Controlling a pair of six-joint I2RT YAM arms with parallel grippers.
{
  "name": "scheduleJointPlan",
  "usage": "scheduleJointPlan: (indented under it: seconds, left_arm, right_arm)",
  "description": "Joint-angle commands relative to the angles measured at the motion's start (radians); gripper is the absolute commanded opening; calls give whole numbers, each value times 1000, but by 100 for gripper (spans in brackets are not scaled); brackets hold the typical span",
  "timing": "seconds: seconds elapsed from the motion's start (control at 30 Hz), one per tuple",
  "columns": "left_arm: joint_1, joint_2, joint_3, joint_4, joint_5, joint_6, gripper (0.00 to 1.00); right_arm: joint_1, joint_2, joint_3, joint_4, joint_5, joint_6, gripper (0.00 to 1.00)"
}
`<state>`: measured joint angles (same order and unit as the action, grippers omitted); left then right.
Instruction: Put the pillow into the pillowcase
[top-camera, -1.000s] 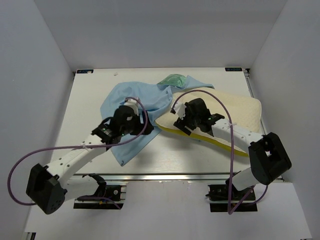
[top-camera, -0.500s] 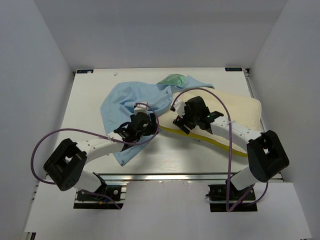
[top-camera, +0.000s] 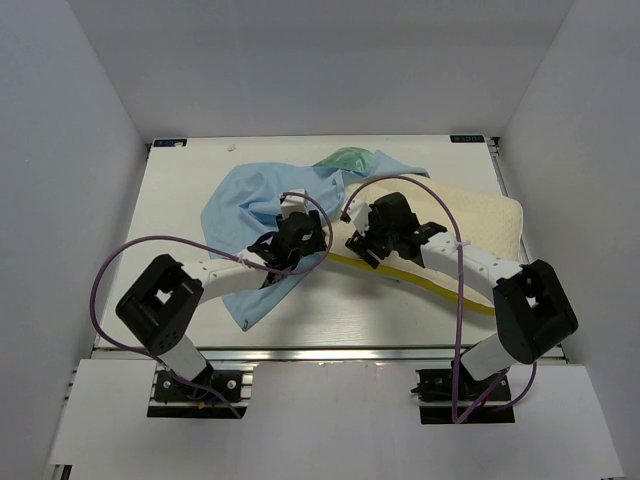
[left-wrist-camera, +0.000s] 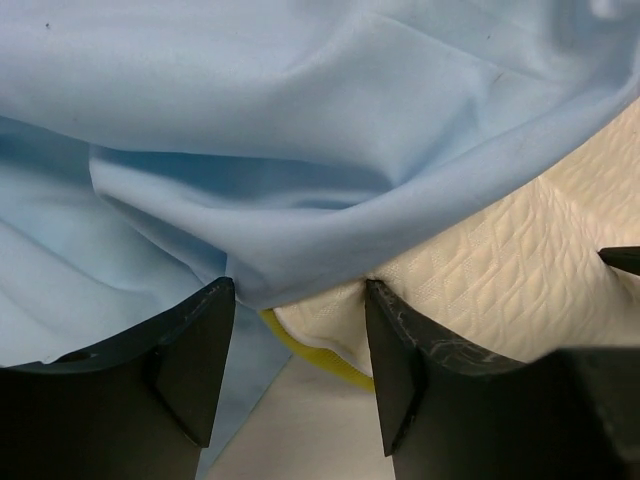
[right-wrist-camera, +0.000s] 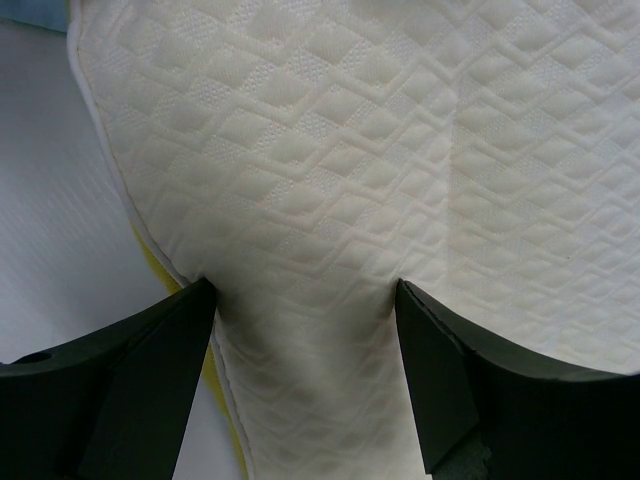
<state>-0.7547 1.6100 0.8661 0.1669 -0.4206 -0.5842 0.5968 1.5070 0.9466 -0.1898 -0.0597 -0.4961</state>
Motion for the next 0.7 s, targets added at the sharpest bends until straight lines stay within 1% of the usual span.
scheduleJointPlan:
  seconds: [0.0, 0.13, 0.43, 0.53, 0.67]
  left_arm:
    - [9, -13, 34, 60, -26, -17, 64]
    - [32, -16, 14, 86, -11, -39, 61]
    - [71, 30, 34, 95, -6, -82, 53]
    - [74, 39, 37, 88, -14, -78, 47]
    - [81, 38, 28, 86, -30, -82, 36]
  right_arm:
    - [3, 7, 20, 6, -29, 21, 77]
    - [4, 2, 12, 7, -31, 21, 77]
    - [3, -10, 14, -3, -42, 24, 76]
    - [3, -7, 14, 0, -42, 24, 76]
    - [5, 1, 17, -2, -51, 30, 72]
